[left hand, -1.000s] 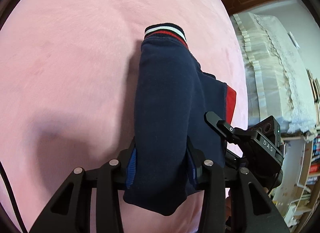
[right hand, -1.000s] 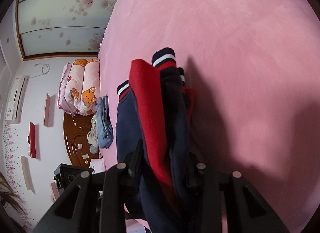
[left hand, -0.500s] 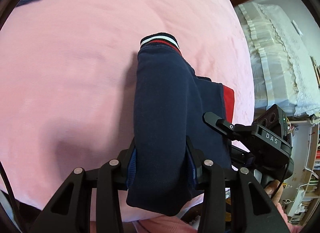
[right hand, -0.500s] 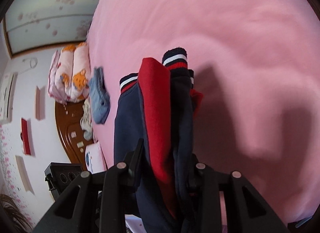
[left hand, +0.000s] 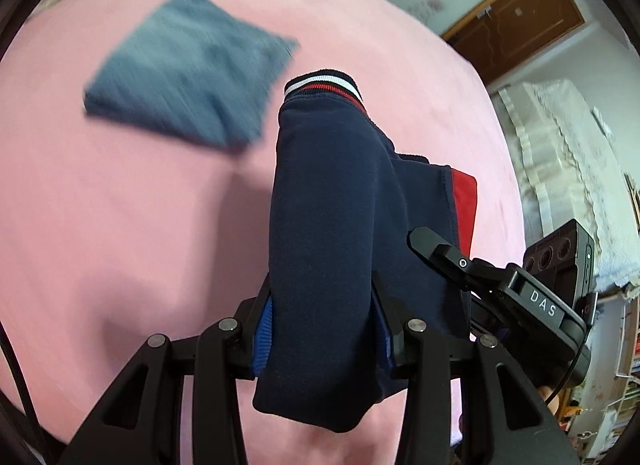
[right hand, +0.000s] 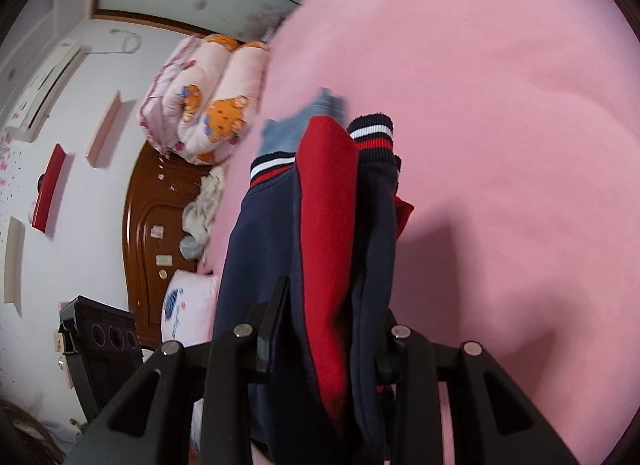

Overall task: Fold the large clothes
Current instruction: 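Carry the bundle with both tools and lower it onto the folded jeans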

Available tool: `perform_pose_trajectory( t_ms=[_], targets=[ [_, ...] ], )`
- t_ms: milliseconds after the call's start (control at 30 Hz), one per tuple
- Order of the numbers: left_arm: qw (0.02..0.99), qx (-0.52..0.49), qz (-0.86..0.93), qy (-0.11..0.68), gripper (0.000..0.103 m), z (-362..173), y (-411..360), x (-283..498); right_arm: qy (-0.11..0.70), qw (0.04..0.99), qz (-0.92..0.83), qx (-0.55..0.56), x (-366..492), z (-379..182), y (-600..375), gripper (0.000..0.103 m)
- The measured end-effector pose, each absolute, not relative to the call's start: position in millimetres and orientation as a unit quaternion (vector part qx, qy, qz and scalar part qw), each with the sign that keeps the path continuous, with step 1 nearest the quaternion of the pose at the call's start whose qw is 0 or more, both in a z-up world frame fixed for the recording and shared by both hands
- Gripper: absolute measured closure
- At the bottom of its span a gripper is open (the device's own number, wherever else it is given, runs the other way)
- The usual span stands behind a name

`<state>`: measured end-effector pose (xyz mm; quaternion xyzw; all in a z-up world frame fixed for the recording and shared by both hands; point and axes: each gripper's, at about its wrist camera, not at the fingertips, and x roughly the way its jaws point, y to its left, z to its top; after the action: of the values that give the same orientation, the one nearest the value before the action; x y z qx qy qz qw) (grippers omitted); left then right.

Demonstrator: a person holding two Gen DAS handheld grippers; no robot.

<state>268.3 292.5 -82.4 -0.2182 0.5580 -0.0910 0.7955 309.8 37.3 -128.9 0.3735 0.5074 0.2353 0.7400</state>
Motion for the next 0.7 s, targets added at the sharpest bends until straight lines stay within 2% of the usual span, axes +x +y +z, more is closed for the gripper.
perform_pose_trajectory(
  t_ms=[167, 433, 633, 700],
  targets=[
    [0.829, -0.190, -0.074, 0.521, 0.063, -68.1, 374.6, 326.8, 0.465, 0.750, 0.252, 0.398, 370.8, -127.2, 114.2, 0.073],
    [0.875, -0.156, -0.069, 0.454, 0.063, -66.8, 440.3, 411.8, 0.413, 0.762, 0.262, 0.423, 462.0, -136.9, 191.1, 0.073],
    [0.887, -0.162, -0.057, 0.428, 0.062, -108.2, 481.0, 466.7, 0.390, 0.787, 0.266, 0.398, 512.9, -173.3, 231.7, 0.073],
    [0.880, -0.158, -0.049, 0.446, 0.062, -133.4, 482.3, 482.8, 0.415, 0.786, 0.255, 0.381, 528.1, -191.0, 245.3, 0.073]
  ],
)
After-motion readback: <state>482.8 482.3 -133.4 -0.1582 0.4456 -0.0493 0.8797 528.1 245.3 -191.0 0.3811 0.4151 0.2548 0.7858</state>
